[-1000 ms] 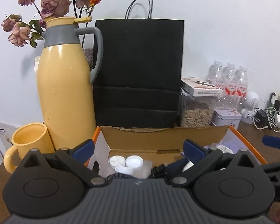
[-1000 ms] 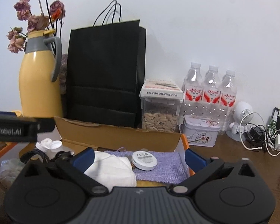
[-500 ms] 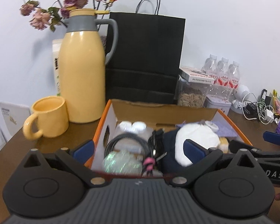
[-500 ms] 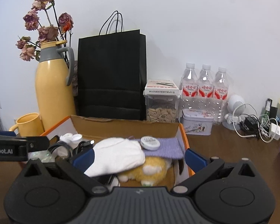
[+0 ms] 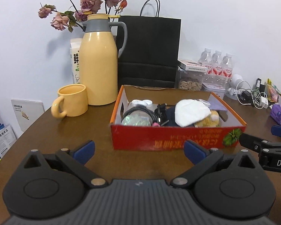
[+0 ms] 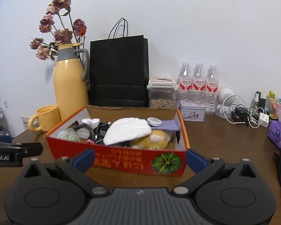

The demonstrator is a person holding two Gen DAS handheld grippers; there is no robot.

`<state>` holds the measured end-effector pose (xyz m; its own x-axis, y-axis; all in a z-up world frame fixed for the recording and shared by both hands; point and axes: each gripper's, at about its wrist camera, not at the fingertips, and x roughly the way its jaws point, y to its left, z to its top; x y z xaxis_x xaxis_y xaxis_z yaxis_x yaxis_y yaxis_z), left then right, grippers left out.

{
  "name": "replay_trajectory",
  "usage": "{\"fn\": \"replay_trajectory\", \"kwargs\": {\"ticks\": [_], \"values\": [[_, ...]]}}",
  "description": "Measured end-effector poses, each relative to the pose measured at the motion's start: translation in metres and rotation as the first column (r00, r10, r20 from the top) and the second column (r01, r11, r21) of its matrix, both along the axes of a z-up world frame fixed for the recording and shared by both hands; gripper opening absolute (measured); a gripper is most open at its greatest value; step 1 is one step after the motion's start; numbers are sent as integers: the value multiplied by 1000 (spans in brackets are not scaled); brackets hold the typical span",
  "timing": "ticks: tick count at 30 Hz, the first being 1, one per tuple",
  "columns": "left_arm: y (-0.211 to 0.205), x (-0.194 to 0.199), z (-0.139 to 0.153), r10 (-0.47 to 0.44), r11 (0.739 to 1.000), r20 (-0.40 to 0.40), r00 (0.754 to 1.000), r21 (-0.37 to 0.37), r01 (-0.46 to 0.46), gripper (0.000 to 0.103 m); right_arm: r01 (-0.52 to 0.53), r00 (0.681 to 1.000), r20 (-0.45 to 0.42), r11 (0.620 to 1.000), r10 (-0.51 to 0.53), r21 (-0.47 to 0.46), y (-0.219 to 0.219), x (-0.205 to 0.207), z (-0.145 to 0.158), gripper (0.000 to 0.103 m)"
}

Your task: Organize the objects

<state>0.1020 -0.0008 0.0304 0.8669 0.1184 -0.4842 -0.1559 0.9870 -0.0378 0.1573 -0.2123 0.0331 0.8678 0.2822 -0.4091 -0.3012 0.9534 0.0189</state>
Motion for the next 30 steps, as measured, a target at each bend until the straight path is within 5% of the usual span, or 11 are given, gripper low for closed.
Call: {"fn": "replay_trajectory", "kwargs": {"ticks": [13, 30], "values": [[-12, -53, -12, -4, 1000, 3, 1000, 3, 4, 103, 9, 1000, 6, 1000, -9, -26, -9, -53, -7, 103], [-11, -68, -6, 5, 1000, 22, 1000, 2, -5, 103, 18, 999, 36, 999, -17, -33, -11, -73, 2, 103]]}}
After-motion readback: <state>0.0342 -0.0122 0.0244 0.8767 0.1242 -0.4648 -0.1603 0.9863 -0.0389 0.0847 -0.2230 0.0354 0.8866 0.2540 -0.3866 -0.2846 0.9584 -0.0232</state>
